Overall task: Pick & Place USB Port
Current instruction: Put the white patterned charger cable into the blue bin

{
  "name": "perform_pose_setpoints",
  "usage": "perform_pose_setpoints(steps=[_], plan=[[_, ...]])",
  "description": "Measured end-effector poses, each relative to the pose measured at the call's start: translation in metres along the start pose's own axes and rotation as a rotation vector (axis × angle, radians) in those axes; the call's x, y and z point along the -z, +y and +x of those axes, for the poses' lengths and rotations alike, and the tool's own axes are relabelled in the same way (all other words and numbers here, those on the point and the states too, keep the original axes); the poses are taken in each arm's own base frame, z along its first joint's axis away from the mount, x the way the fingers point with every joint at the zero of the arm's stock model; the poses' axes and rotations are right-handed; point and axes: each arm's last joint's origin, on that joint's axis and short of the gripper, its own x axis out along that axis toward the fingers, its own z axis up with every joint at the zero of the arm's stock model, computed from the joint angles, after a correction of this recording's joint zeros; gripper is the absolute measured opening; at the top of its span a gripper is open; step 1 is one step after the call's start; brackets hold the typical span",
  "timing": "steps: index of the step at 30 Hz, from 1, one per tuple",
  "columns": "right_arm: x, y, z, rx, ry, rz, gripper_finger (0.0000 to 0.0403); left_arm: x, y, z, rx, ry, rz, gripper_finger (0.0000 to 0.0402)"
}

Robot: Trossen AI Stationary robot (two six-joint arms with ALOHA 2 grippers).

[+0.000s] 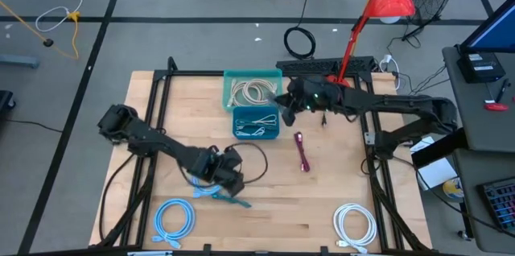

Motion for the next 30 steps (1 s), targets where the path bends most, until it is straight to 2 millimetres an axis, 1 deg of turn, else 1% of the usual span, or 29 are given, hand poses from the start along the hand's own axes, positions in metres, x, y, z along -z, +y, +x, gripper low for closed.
perform_pose_setpoints(steps=[4, 8, 12, 16, 19, 21, 25, 27, 30], plan=[[0.006, -0.011, 0.018, -0.078, 0.051, -0.037, 0.0, -0.017, 0.012, -0.001, 0.014, 0.015, -0.051, 0.0145], [0.011, -0.011, 0.038, -0.157, 0.057, -0.075, 0.0, -0.031, 0.025, -0.009, 0.018, -0.01, -0.115, 0.0145], [0.013, -0.007, 0.054, -0.218, 0.074, -0.106, 0.0, -0.042, 0.04, -0.029, 0.003, -0.114, -0.171, 0.0145], [0.006, 0.003, 0.069, -0.283, 0.067, -0.197, 0.0, -0.05, 0.056, -0.053, -0.009, -0.227, -0.203, 0.0145], [0.002, 0.012, 0.08, -0.323, 0.101, -0.261, 0.0, -0.057, 0.068, -0.07, -0.004, -0.29, -0.207, 0.0145], [-0.001, 0.017, 0.088, -0.333, 0.121, -0.32, 0.0, -0.059, 0.076, -0.079, 0.0, -0.31, -0.21, 0.0145], [0.008, 0.021, 0.106, -0.339, 0.23, -0.405, 0.0, -0.061, 0.088, -0.091, -0.001, -0.33, -0.226, 0.0145], [0.018, 0.019, 0.112, -0.339, 0.296, -0.423, 0.0, -0.061, 0.09, -0.093, -0.003, -0.338, -0.227, 0.0145], [0.025, 0.017, 0.119, -0.314, 0.328, -0.444, 0.0, -0.058, 0.092, -0.097, -0.004, -0.333, -0.219, 0.0145]])
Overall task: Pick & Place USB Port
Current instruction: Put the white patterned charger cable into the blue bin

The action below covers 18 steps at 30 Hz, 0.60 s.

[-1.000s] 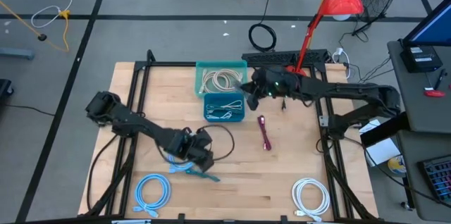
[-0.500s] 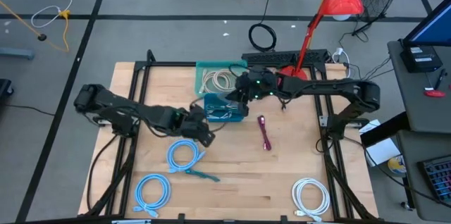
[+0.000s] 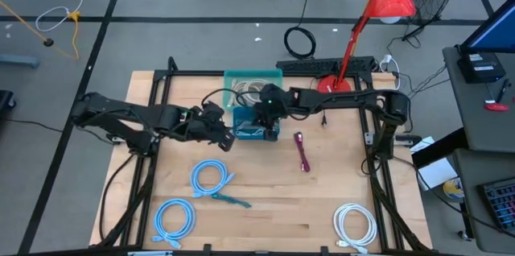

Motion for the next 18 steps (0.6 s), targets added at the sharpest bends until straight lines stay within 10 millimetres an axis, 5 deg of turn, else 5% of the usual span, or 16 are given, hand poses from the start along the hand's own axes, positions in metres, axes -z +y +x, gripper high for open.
perform_pose_setpoints(steps=[18], plan=[[0.0058, 0.0015, 0.0037, 0.035, 0.063, -0.02, 0.0, 0.0074, -0.0052, -0.005, 0.006, -0.009, 0.007, 0.0145]])
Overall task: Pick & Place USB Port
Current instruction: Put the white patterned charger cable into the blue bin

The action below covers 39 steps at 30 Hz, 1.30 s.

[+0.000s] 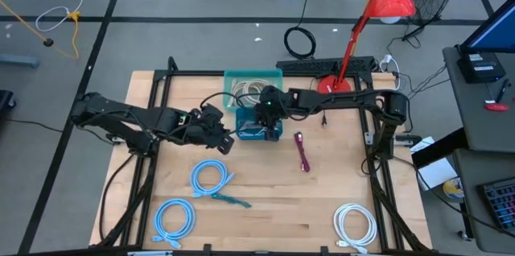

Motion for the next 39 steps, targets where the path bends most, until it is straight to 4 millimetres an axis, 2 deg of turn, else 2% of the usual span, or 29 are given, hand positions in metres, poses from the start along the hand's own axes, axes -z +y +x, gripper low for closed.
perform_pose_setpoints(steps=[10, 18, 23, 29, 39], plan=[[-0.001, 0.0, 0.0, 0.005, -0.008, 0.019, 0.0, 0.001, 0.002, 0.0, -0.016, 0.011, 0.004, 0.0145], [0.012, 0.003, 0.035, -0.019, 0.039, 0.073, 0.0, 0.003, 0.002, -0.001, -0.019, 0.017, 0.006, 0.0145], [0.015, 0.011, 0.044, -0.037, 0.056, 0.04, 0.0, 0.008, 0.0, -0.003, -0.021, 0.031, 0.011, 0.0145], [0.016, 0.008, 0.044, 0.028, 0.074, 0.026, 0.0001, 0.012, 0.001, -0.005, -0.036, 0.048, 0.009, 0.0145], [0.016, 0.008, 0.044, 0.039, 0.074, 0.039, 0.0066, 0.014, 0.001, -0.006, -0.053, 0.033, 0.001, 0.0145]])
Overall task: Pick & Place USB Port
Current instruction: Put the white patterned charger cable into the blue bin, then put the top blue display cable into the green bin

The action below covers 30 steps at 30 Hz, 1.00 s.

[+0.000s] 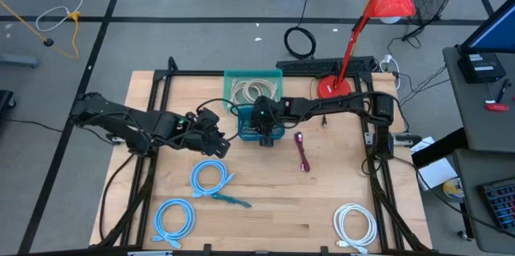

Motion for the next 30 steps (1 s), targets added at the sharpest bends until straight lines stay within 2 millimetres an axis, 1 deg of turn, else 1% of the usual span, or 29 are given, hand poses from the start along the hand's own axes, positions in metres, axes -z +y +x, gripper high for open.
perform_pose_setpoints(steps=[6, 9, 13, 15, 18, 21, 25, 27, 30], plan=[[-0.002, 0.003, -0.001, 0.002, -0.01, 0.002, 0.0102, 0.0, 0.0, 0.0, -0.003, -0.005, 0.0, 0.0145], [-0.009, 0.002, -0.011, 0.011, -0.06, 0.021, 0.0113, 0.0, 0.0, 0.0, -0.009, -0.014, -0.001, 0.0145], [-0.028, 0.001, -0.038, 0.033, -0.201, 0.044, 0.0118, -0.001, 0.001, 0.0, -0.015, -0.025, -0.002, 0.0145], [-0.039, 0.001, -0.056, 0.042, -0.294, 0.071, 0.0117, -0.001, 0.001, 0.0, -0.016, -0.028, -0.002, 0.0145], [-0.052, 0.001, -0.085, 0.039, -0.413, 0.143, 0.0114, -0.002, 0.001, 0.0, -0.018, -0.034, -0.004, 0.0145], [-0.059, 0.002, -0.11, 0.023, -0.491, 0.228, 0.0115, -0.002, 0.001, 0.0, -0.021, -0.041, -0.005, 0.0145], [-0.062, 0.004, -0.132, -0.028, -0.541, 0.403, 0.0116, -0.002, 0.001, 0.0, -0.024, -0.046, -0.005, 0.0145], [-0.064, 0.007, -0.139, -0.096, -0.554, 0.502, 0.0115, -0.002, 0.001, 0.0, -0.023, -0.046, 0.002, 0.0145], [-0.067, 0.013, -0.15, -0.208, -0.572, 0.578, 0.0114, -0.001, 0.0, 0.0, -0.013, -0.03, 0.031, 0.0145]])
